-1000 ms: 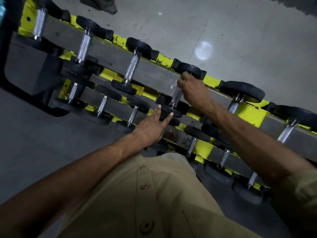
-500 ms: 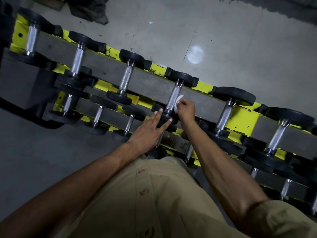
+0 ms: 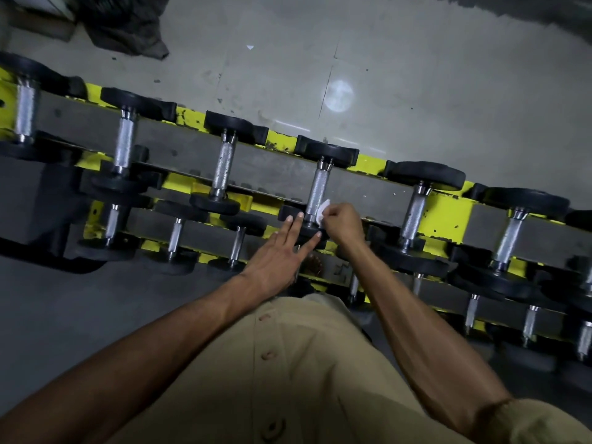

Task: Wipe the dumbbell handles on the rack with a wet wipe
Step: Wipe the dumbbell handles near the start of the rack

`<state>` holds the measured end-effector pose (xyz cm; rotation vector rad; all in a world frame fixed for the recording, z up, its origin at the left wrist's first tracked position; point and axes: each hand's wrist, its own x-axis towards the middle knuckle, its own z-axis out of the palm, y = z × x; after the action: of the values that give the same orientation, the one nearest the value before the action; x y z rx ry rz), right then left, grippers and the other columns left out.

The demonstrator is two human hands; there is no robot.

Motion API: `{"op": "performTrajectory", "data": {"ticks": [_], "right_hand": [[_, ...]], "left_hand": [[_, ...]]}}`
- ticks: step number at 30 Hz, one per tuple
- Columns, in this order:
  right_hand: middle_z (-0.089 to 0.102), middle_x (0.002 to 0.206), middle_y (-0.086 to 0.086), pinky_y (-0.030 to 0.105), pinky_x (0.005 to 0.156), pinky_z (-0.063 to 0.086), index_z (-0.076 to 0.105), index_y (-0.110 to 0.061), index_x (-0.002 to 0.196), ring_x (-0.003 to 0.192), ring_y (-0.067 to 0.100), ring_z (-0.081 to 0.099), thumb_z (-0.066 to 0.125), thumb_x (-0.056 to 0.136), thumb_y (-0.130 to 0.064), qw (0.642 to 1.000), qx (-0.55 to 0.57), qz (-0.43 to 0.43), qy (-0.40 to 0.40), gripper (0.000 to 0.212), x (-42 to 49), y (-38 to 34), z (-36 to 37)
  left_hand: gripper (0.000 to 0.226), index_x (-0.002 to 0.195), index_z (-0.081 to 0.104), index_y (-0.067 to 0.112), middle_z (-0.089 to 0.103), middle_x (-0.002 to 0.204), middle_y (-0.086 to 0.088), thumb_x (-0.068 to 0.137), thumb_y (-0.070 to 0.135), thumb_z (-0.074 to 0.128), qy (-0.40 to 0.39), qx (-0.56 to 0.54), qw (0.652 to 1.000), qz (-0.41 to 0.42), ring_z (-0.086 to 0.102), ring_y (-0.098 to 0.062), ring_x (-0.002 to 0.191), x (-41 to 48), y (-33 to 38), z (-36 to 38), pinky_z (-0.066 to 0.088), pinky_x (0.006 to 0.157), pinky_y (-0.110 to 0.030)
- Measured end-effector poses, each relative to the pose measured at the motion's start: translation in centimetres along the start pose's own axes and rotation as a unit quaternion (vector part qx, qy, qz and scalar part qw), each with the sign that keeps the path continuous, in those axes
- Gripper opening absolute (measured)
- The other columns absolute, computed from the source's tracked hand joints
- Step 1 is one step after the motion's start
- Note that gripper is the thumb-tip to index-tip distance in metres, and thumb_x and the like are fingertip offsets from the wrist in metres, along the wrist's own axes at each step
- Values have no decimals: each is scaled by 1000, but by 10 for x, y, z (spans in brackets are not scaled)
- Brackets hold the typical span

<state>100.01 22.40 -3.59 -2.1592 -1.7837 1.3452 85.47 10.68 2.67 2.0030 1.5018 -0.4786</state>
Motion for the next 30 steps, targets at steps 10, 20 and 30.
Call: {"op": "performTrajectory", "data": {"ticks": [10,20,30], "right_hand": [[52,67,0,31,64,44,53,-16,69,63,18,47,52,88,2,948,290,130,34,26,67,-49,-18],[65,73,6,34,70,45,58,-12,67,73,24,64,54,92,-12,994,94,17,43,25,4,-20,5],[61,96,3,34,72,35,65,-18,101,87,26,54,63,89,-22,928,-157,-230,249,12,-1,-42,-9]], "left_hand": [[109,164,-22,29,-38,162,-26,97,1,60,9,9,1000,8,-19,-43,157,2,-5,6,17,130,-53],[99,166,-16,28,-34,164,-26,100,1,53,12,12,1000,15,-16,-43,158,4,-7,4,18,129,-53],[91,165,-20,17,-33,161,-34,100,6,44,31,34,999,-17,-14,-49,157,-3,6,16,18,128,-55]]}}
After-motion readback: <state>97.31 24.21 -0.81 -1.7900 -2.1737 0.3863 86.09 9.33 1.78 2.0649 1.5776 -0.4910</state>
